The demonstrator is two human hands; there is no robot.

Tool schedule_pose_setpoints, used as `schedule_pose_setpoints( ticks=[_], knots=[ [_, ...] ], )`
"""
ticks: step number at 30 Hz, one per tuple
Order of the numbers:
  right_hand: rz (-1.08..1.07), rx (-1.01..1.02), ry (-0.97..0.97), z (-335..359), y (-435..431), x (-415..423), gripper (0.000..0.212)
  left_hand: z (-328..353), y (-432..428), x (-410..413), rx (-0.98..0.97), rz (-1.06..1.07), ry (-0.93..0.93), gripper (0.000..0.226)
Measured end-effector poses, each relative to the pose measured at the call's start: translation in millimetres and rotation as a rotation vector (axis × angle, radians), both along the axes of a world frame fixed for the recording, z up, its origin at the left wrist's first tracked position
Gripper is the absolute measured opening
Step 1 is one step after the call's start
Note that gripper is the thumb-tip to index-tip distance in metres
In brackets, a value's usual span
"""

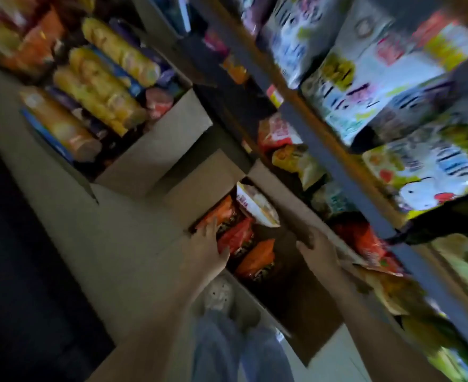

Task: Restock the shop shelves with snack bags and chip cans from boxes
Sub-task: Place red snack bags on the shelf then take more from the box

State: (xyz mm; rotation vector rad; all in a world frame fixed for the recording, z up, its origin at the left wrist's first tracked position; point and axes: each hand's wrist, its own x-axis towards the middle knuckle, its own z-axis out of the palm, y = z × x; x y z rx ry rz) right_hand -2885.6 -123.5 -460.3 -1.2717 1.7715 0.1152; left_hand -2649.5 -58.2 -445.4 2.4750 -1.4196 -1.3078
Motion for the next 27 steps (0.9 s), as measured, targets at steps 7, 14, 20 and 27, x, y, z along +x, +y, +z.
schedule_pose_setpoints(
  ticks=[7, 14, 20, 27],
  knots=[
    [0.222, -0.095, 0.120, -154.9, -5.2, 36.1, 0.046, -126.5, -6.7, -12.3, -0.009, -0.057, 0.082, 0.098],
    [0.237, -0.216, 0.298, -199.2, -12.0, 52.4, 0.026, -164.7, 4.3, -27.4, -0.006, -0.232, -0.136, 0.097],
    [0.359, -0.304, 0.272, -146.6, -10.6, 46.5, 0.024, -137.6, 1.0, -26.4, 0.010, -0.168, -0.044, 0.101],
    [0.279, -0.496, -0.052, 37.7, -5.5, 37.2, 0.007, -2.6, -10.5, -30.3, -0.148, -0.148, 0.083, 0.115]
  ],
)
